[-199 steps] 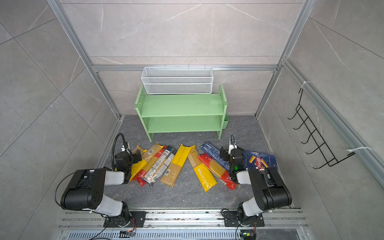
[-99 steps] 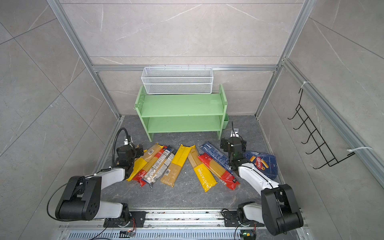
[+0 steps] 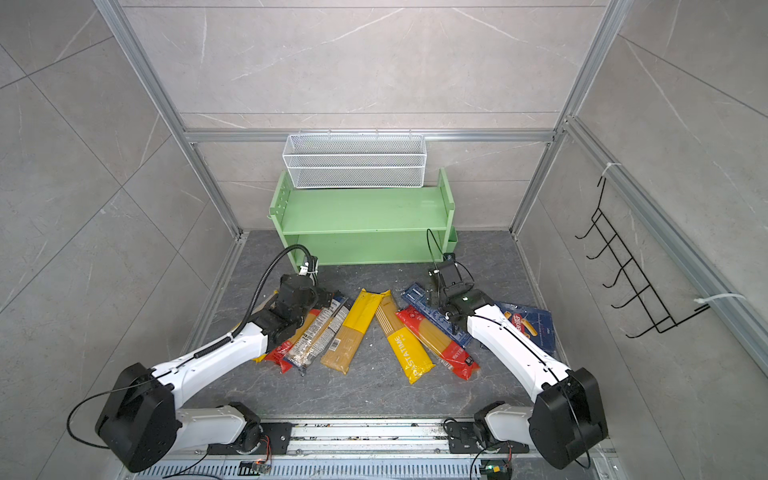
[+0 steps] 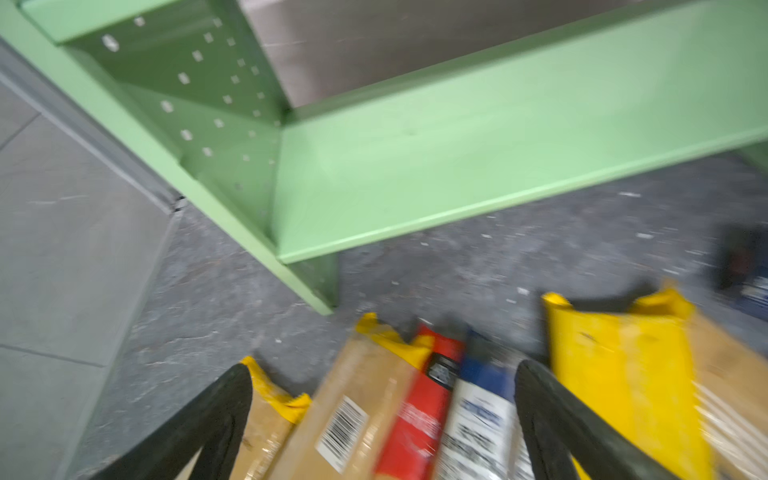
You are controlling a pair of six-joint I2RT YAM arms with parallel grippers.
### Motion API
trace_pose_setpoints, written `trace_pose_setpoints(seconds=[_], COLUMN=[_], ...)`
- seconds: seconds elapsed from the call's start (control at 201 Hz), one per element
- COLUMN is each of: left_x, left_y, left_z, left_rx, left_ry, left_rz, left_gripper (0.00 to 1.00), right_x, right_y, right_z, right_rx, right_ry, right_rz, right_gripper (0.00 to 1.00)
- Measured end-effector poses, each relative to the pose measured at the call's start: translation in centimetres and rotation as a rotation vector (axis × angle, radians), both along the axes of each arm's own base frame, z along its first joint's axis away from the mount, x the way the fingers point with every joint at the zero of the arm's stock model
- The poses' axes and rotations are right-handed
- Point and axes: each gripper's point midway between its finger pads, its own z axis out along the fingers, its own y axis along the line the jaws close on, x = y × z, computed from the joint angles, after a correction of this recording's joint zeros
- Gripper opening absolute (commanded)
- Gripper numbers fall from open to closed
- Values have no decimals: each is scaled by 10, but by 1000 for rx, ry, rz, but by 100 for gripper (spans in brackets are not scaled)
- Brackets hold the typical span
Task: Place and organize the pasta boxes and bags onto the shelf
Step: 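Move the right gripper toward the long blue box while the left lowers, then lower the right gripper onto the long blue box and close on it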
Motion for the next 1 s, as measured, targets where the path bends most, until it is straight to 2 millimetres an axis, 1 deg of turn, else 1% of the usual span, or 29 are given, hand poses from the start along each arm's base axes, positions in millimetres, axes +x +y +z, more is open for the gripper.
trace_pose_setpoints(seconds=[0.09, 0.174, 0.254, 0.383, 0.528, 0.597, 0.697, 0.891, 0.996], left_x=[-19, -33, -45, -60, -63, -64, -64, -63, -62], left_y=[-14, -28, -40, -53, -52, -51, -51, -54, -58], left_z=[5, 6, 1, -12, -25, -28, -29, -33, -38], left_rx=[-51, -93, -102, -92, -82, -84, -84, -67, -58], left_ry=[14, 32, 58, 109, 155, 165, 169, 190, 211], left_rz=[-35, -67, -97, -129, -113, -107, -104, -107, -119], left_gripper=[100, 100, 100, 100, 100, 100, 100, 100, 100], right_x=[-20, -39, -55, -72, -88, -95, -102, -105, -106], right_y=[6, 10, 10, 6, 8, 10, 7, 3, 3], right_z=[-13, -18, -23, -34, -52, -60, -66, -67, -74], right_rx=[36, 66, 81, 90, 106, 117, 119, 125, 119], right_ry=[89, 141, 183, 242, 327, 364, 391, 397, 422], right_rz=[16, 21, 18, 0, -6, -13, -43, -102, -122], right_gripper=[87, 87, 87, 87, 88, 90, 92, 94, 94])
